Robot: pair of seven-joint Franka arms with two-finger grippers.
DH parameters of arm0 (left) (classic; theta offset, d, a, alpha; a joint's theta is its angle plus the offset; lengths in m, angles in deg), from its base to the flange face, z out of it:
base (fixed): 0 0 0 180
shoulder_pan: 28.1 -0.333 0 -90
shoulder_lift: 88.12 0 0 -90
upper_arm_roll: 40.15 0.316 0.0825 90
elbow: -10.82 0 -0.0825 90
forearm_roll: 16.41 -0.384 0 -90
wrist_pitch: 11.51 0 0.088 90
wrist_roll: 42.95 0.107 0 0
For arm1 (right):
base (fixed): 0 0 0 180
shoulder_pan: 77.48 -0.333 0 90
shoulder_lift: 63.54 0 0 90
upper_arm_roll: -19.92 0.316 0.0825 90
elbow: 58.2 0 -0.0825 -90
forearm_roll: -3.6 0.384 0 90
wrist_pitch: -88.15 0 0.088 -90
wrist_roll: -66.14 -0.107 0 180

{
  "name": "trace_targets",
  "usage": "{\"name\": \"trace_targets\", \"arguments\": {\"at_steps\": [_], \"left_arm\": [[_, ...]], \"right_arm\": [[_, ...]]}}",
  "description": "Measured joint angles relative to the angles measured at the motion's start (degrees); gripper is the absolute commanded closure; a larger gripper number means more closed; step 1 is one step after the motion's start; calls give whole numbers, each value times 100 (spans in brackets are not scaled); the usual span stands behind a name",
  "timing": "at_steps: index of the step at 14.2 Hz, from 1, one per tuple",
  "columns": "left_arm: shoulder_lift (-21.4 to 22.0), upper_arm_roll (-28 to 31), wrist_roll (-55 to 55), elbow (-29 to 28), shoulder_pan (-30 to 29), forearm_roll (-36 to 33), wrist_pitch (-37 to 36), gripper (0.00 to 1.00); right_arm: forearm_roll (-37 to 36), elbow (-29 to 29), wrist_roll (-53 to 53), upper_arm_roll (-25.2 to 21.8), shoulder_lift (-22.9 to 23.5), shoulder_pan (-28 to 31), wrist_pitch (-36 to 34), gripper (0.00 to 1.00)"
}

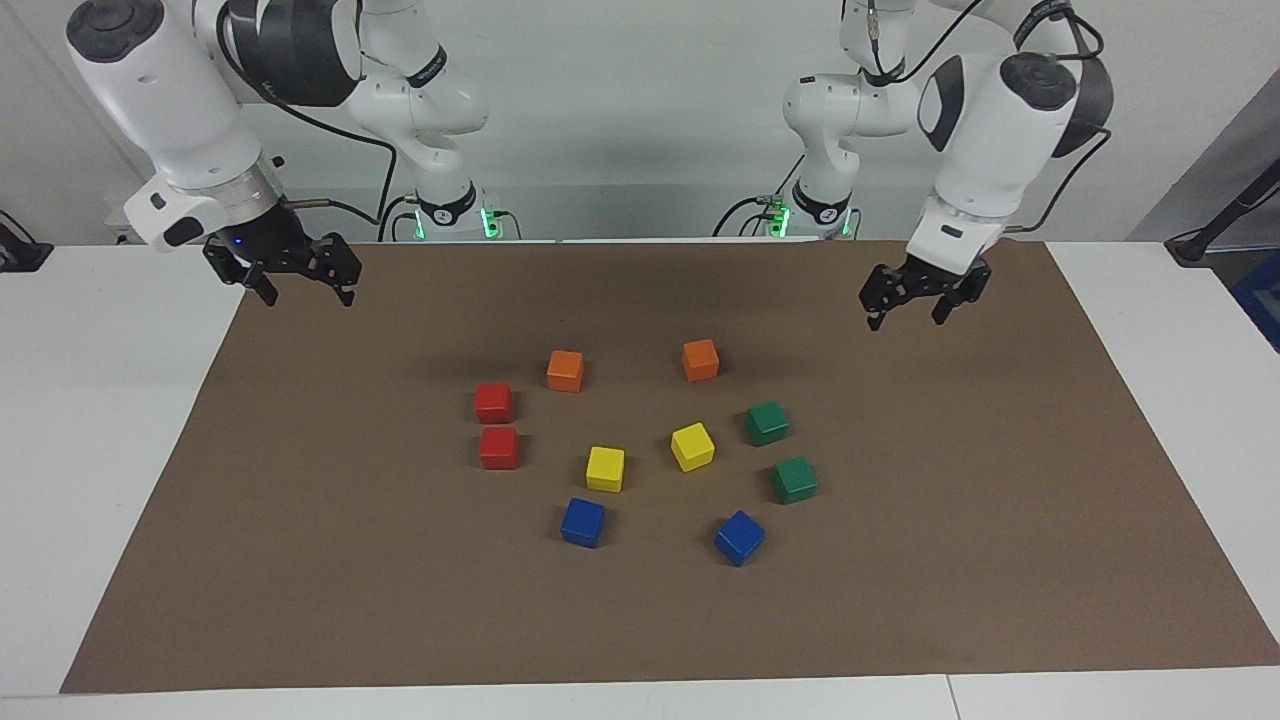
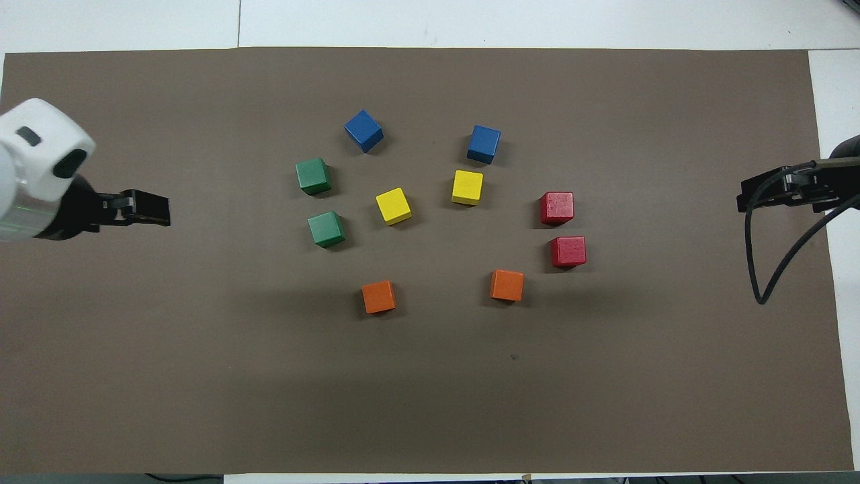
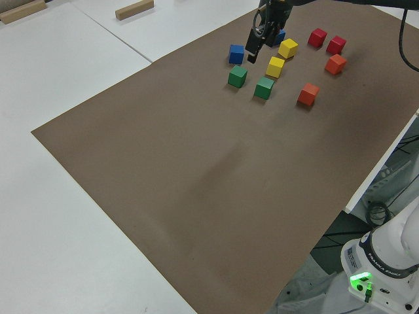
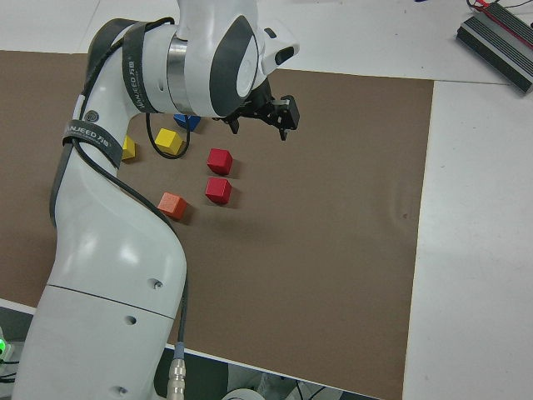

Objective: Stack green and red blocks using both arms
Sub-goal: 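Reach the left gripper toward the green cubes while the right gripper reaches the red cubes, then grasp a green cube with the left gripper while the right gripper grasps a red cube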

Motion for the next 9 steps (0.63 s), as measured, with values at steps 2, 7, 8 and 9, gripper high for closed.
{"name": "trace_targets", "arguments": {"at_steps": [2,7,8,9], "left_arm": [[-314,-6,-372,-93,286,0,422,0],[-1248,-2,-1245,-98,598,0,1396,0],[-1388,-5,-1418,-96,653,0,1533,0],[-1514,-4,-1596,-92,688,0,1676,0]], "right_arm": [[0,-408,-509,40,5,-370,544,0],[-1,-813,-1459,73,193,-1071,1254,0],[-1,-878,-1523,72,248,-1117,1399,0],[-1,-990,-1589,73,292,-1149,1600,0]]}}
